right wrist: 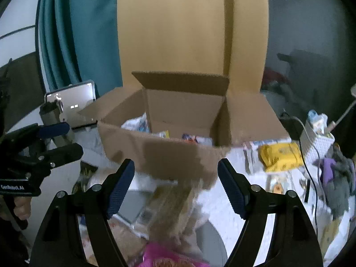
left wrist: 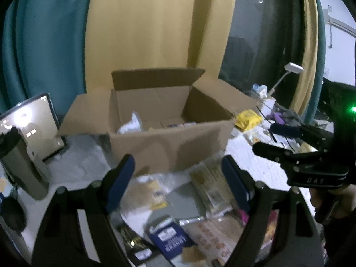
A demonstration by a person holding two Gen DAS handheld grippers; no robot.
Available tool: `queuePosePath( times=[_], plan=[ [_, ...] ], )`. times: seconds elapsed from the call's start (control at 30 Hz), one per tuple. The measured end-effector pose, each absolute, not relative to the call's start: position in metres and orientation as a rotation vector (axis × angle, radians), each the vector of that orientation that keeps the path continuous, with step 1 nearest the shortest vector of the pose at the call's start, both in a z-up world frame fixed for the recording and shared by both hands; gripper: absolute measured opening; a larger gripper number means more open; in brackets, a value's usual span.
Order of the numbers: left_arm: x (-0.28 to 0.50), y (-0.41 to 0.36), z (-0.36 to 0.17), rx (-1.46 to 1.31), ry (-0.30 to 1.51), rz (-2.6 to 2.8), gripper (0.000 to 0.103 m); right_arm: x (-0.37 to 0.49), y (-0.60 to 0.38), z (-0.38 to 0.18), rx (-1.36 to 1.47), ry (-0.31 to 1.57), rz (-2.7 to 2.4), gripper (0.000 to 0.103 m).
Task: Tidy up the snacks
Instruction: 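Grasp the bread loaf bag with the left gripper while the right grasps the pink biscuit bag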
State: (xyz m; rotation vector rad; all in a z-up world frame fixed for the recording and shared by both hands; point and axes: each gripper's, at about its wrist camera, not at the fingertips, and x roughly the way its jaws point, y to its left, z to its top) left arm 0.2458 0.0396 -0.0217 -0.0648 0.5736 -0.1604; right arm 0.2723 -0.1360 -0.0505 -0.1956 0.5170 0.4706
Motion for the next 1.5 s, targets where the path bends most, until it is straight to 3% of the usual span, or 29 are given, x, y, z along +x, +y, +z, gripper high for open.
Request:
queuePosePath(
  times=[0.73,0.87,1.5],
  plan=[
    [0.212,-0.022,-0.100,-0.131,0.857,-0.201,0.082,0.217,-0.191,-0.142,-0.104,0.729,0.398,0.080],
    [0.213,-0.029,-0.107,-0.141,0.898,-0.217,0.097,0.212,-0.192,-0.150,-0.101,0.740,0.399,0.080],
    [0.225,-0.032,-0.146,-0.067,0.995,-0.151,0.098,0.221,-0.194,-0.181,-0.040,0.823,0.453,0.083]
  ],
)
